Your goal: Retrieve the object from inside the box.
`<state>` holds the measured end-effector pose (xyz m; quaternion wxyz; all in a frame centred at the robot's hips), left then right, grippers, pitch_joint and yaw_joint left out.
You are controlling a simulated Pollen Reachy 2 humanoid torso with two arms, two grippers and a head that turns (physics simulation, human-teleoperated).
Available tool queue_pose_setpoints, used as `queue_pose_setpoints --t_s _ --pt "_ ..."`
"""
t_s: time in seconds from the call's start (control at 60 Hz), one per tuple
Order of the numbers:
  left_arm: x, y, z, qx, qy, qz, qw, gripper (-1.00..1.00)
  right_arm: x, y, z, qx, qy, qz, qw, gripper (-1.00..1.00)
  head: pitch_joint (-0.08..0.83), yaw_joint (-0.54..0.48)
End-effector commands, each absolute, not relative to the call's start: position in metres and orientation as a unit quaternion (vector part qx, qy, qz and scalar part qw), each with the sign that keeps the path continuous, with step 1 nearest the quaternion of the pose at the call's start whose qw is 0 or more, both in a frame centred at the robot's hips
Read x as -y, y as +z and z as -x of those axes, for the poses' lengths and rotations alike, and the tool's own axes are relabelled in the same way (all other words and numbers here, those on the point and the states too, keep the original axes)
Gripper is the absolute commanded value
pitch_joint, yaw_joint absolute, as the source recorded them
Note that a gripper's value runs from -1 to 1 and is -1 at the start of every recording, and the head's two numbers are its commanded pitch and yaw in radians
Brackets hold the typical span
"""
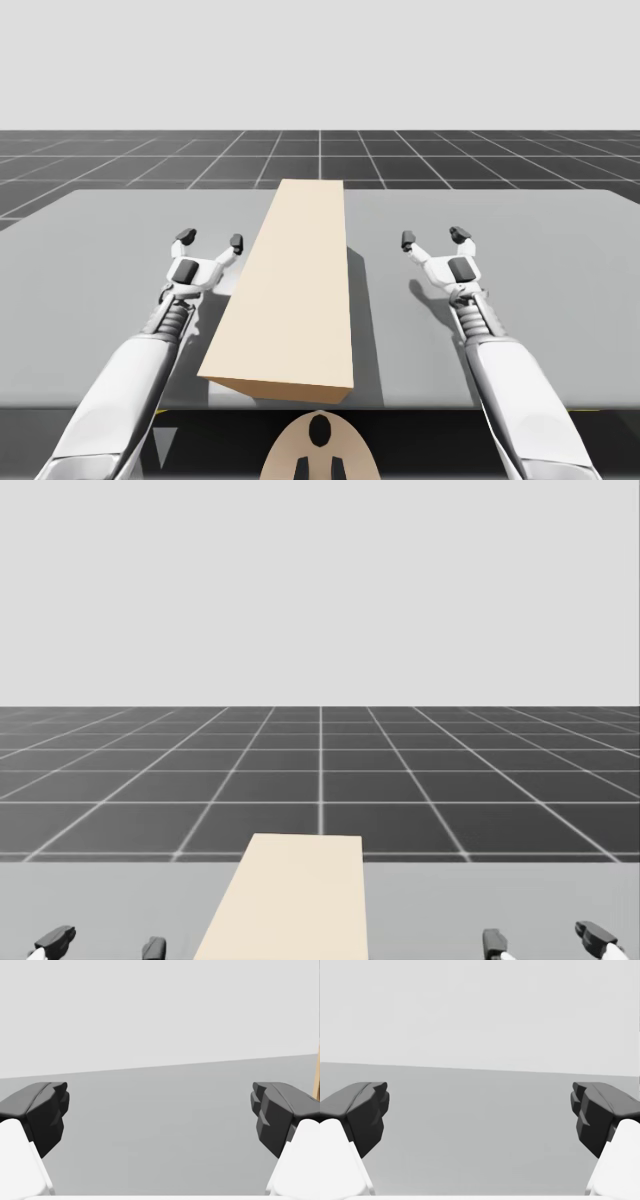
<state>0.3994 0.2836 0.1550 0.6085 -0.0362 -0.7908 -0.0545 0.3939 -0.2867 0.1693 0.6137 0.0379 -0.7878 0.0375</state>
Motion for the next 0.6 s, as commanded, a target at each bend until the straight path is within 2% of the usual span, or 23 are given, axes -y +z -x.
queue_pose_setpoints --t_s 0.017,0.15,0.3,0.383,0.45,0.483,0.6 --pt "-0.283 0.155 -0.400 0.790 -0.057 0.036 0.609 -1.00 0.288 0.169 -0.390 0.774 0.035 -0.031 0.632 -1.00 0.004 0.00" --pt "-0.283 0.154 -0.400 0.789 -0.061 0.037 0.611 -1.00 0.288 0.169 -0.392 0.779 0.042 -0.063 0.623 -1.00 0.004 0.00" --pt "-0.286 0.152 -0.403 0.768 -0.076 0.044 0.634 -1.00 0.286 0.165 -0.393 0.763 0.055 -0.080 0.639 -1.00 0.003 0.01" --pt "-0.287 0.145 -0.407 0.735 -0.106 0.064 0.666 -1.00 0.284 0.162 -0.393 0.757 0.074 -0.078 0.644 -1.00 0.003 0.01" --pt "-0.287 0.140 -0.409 0.722 -0.139 0.072 0.674 -1.00 0.284 0.160 -0.392 0.754 0.097 -0.086 0.644 -1.00 0.002 0.01" --pt "-0.288 0.138 -0.411 0.709 -0.159 0.096 0.680 -1.00 0.284 0.159 -0.392 0.752 0.104 -0.092 0.644 -1.00 0.001 0.00" --pt "-0.290 0.131 -0.414 0.703 -0.180 0.123 0.677 -1.00 0.287 0.156 -0.393 0.757 0.133 -0.112 0.630 -1.00 -0.001 0.00"
